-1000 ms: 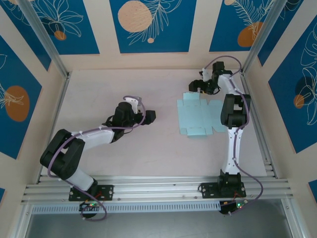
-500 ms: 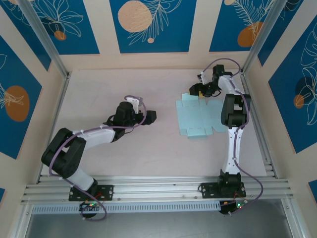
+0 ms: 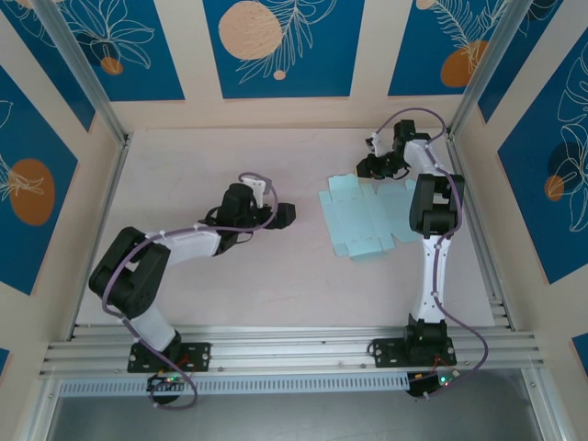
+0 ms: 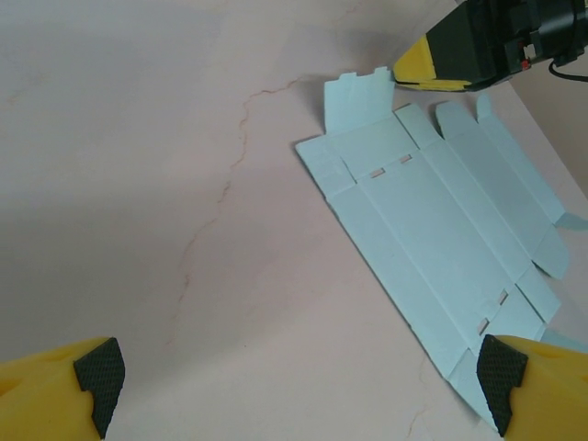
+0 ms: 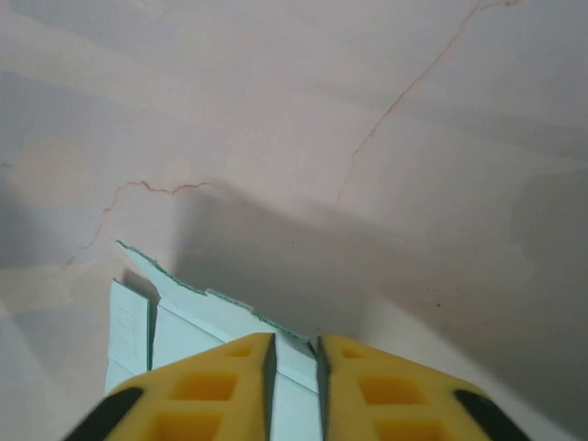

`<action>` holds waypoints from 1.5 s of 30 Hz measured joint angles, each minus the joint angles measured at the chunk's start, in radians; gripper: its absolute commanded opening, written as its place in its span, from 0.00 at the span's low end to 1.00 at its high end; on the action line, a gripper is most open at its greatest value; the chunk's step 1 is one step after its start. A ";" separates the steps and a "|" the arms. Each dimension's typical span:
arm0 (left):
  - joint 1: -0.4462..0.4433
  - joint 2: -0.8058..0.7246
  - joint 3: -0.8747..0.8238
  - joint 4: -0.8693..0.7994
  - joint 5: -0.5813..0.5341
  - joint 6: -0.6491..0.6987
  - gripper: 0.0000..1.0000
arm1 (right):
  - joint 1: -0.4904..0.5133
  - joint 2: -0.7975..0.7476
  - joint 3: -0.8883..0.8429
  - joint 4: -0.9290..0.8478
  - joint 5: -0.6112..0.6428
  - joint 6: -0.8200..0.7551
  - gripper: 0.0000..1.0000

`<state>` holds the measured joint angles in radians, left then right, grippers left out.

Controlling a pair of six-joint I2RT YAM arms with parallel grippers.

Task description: Fold the paper box

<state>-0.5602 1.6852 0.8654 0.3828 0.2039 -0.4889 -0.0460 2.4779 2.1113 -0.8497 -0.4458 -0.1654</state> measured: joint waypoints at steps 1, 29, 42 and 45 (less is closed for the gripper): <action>-0.001 0.015 0.018 -0.005 0.009 0.000 0.99 | 0.000 0.002 0.000 0.002 0.000 0.005 0.20; -0.055 1.162 1.949 -0.964 0.198 0.458 0.73 | 0.022 -0.594 -0.607 0.208 0.300 0.454 0.46; -0.019 1.350 2.238 -1.195 0.264 0.347 0.74 | 0.019 -0.674 -0.629 0.227 0.298 0.473 0.47; -0.021 1.357 2.238 -1.173 0.289 0.298 0.70 | 0.020 -0.685 -0.629 0.236 0.293 0.473 0.47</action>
<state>-0.5808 3.0417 3.1035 -0.7902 0.4927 -0.1913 -0.0261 1.7927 1.4822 -0.6140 -0.1532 0.3080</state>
